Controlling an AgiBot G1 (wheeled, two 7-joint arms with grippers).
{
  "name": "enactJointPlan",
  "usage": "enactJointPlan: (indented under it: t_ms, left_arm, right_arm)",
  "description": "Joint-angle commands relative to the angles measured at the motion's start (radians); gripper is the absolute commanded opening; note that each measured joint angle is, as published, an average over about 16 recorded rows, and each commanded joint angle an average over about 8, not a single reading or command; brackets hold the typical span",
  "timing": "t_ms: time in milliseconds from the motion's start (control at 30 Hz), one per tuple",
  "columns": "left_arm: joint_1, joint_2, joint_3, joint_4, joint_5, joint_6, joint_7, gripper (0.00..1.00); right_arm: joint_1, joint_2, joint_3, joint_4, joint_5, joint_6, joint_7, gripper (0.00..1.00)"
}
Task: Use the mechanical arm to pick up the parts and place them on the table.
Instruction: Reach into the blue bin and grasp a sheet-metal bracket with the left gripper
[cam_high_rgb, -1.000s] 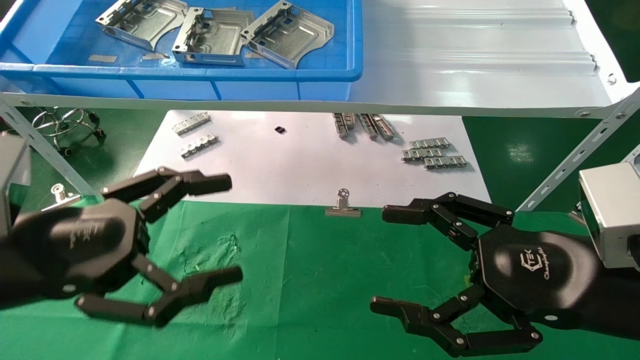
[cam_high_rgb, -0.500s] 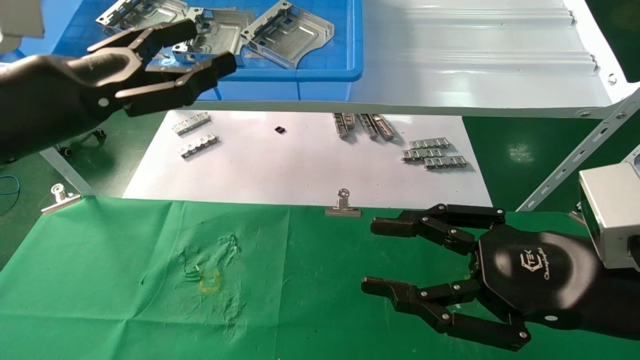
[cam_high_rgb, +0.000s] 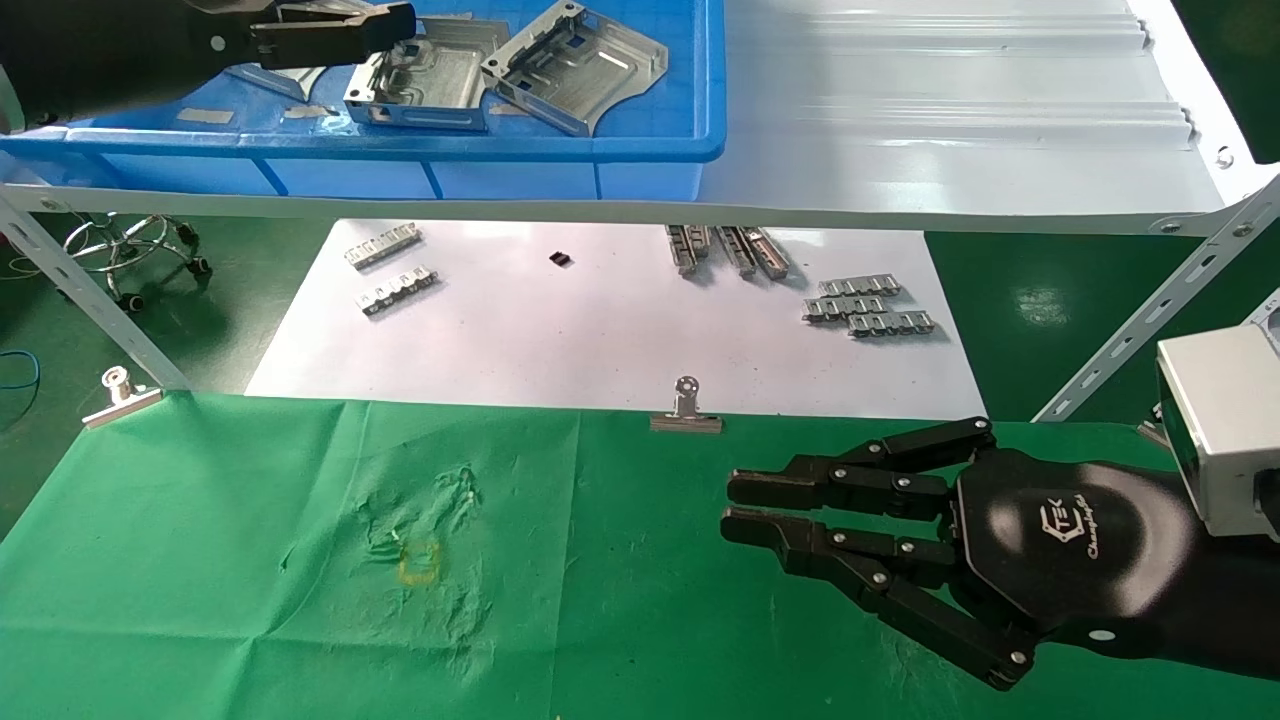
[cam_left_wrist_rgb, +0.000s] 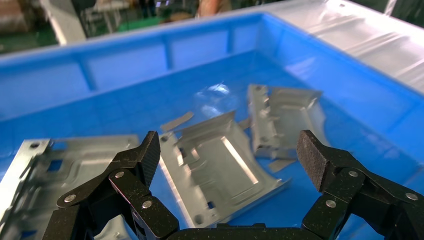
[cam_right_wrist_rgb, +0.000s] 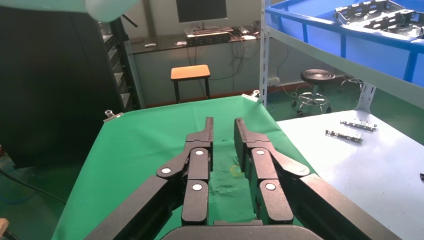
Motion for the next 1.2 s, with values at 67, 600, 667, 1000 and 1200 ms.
enactJointPlan:
  t_ms: [67,600,667,1000,1200]
  left_arm:
    - [-0.075,0.027,0.044,0.084,0.071,0.012,-0.035,1.00]
    - [-0.195,0.168,0.091,0.364,0.162,-0.041,0.037,0.00]
    - [-0.199,0.180,0.093,0.386,0.165,-0.053,0.052,0.00]
    - [-0.209,0.214,0.091,0.469,0.166,-0.081,0.119,0.00]
    - [-0.219,0.221,0.086,0.501,0.159,-0.074,0.147,0.00]
  right_arm:
    - [0.000,0.000,0.000,0.000,0.000,0.000,0.000,0.00]
    - [0.000,0.000,0.000,0.000,0.000,0.000,0.000,0.00]
    - [0.000,0.000,0.000,0.000,0.000,0.000,0.000,0.00]
    - [0.000,0.000,0.000,0.000,0.000,0.000,0.000,0.00]
    - [0.000,0.000,0.000,0.000,0.000,0.000,0.000,0.00]
